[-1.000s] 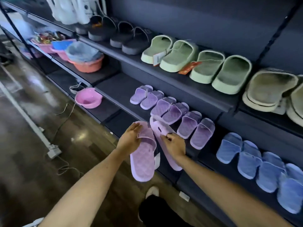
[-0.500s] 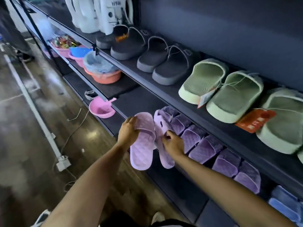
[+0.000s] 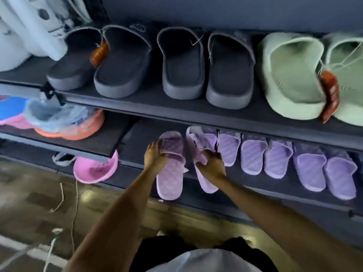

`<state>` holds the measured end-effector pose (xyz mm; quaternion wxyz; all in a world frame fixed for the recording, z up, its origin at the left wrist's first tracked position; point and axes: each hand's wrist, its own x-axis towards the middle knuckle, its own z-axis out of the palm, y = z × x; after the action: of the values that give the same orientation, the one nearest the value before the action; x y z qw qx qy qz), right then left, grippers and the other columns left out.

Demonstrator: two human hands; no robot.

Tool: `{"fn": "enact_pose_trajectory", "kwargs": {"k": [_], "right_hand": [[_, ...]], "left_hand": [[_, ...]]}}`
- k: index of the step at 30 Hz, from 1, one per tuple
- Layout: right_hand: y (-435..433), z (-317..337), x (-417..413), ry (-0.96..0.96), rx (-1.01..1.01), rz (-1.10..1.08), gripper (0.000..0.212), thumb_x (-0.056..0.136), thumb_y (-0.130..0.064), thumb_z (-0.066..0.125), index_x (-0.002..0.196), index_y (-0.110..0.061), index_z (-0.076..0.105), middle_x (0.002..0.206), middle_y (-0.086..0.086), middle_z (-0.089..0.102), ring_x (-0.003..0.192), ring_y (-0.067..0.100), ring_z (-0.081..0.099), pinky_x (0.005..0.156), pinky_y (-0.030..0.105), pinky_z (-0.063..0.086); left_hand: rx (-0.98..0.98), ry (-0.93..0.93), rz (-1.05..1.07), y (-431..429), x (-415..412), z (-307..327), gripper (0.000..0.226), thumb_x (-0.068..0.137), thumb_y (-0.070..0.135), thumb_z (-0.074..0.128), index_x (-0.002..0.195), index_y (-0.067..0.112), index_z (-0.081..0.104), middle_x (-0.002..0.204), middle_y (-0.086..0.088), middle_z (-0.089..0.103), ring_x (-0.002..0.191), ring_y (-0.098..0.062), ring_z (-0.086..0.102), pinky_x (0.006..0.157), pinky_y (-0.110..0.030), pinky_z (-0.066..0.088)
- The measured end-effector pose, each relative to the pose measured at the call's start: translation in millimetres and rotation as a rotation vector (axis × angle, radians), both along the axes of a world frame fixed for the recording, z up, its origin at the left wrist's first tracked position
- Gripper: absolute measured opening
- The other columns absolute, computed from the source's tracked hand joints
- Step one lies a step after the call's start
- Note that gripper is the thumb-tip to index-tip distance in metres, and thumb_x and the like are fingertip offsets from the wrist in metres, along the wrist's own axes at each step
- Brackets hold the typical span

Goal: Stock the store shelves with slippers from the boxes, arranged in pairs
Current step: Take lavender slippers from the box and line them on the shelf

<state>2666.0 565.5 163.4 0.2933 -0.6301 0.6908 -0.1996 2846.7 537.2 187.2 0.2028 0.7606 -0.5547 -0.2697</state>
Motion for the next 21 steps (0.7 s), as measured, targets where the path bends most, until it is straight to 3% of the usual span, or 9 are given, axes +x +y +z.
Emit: {"fn": "enact_pose_trajectory", "kwargs": {"k": [5,10,14,16,21], "right_hand": [[-6.2,-14.4,37.5,0.047,0.142,-0.154,0.049,0.086,-0.026,0.056,0.132,-0.012,0.046,0.138,0.005,0.049,0.128,0.030,0.034,0.098,0.035,0.040],[-20.5,-27.3,62.1,0.021,0.225,-0.215,0.037,0.088,-0.027,0.052,0.119,-0.009,0.047,0.134,0.006,0.050,0.120,0.034,0.039,0.090,0.038,0.041],[-35.8,-33.4,83.0,0.067,0.214,-0.175,0.037,0.089,-0.029,0.051,0.120,-0.010,0.047,0.134,0.006,0.048,0.119,0.033,0.039,0.089,0.037,0.039],[-44.5,-33.6,92.6,0.069,0.221,-0.176,0.041,0.089,-0.030,0.051,0.124,-0.010,0.044,0.137,0.006,0.045,0.122,0.034,0.036,0.092,0.039,0.038],[-63.1,-29.6,113.3,0.019,0.171,-0.213,0.045,0.087,-0.026,0.053,0.129,-0.014,0.041,0.141,0.004,0.041,0.125,0.033,0.037,0.100,0.041,0.037]], "left_hand": [[0.032,0.027,-0.170,-29.6,28.8,-25.9,0.047,0.087,0.004,0.050,0.133,0.012,0.047,0.132,-0.013,0.052,0.120,-0.030,0.048,0.097,-0.031,0.037],[0.063,0.162,-0.089,-52.1,32.6,-52.2,0.043,0.090,0.008,0.047,0.132,0.015,0.047,0.133,-0.010,0.051,0.121,-0.031,0.049,0.096,-0.030,0.038],[0.007,0.184,-0.003,-66.3,35.1,-58.5,0.042,0.091,0.008,0.046,0.133,0.014,0.044,0.135,-0.009,0.048,0.120,-0.028,0.049,0.095,-0.028,0.037],[-0.027,0.191,0.017,-74.9,40.5,-60.0,0.044,0.090,0.006,0.045,0.134,0.014,0.043,0.135,-0.009,0.048,0.121,-0.028,0.048,0.098,-0.030,0.036],[-0.027,0.213,0.000,-96.4,57.4,-67.5,0.044,0.089,0.005,0.042,0.132,0.015,0.043,0.131,-0.009,0.051,0.116,-0.030,0.052,0.088,-0.028,0.038]]}}
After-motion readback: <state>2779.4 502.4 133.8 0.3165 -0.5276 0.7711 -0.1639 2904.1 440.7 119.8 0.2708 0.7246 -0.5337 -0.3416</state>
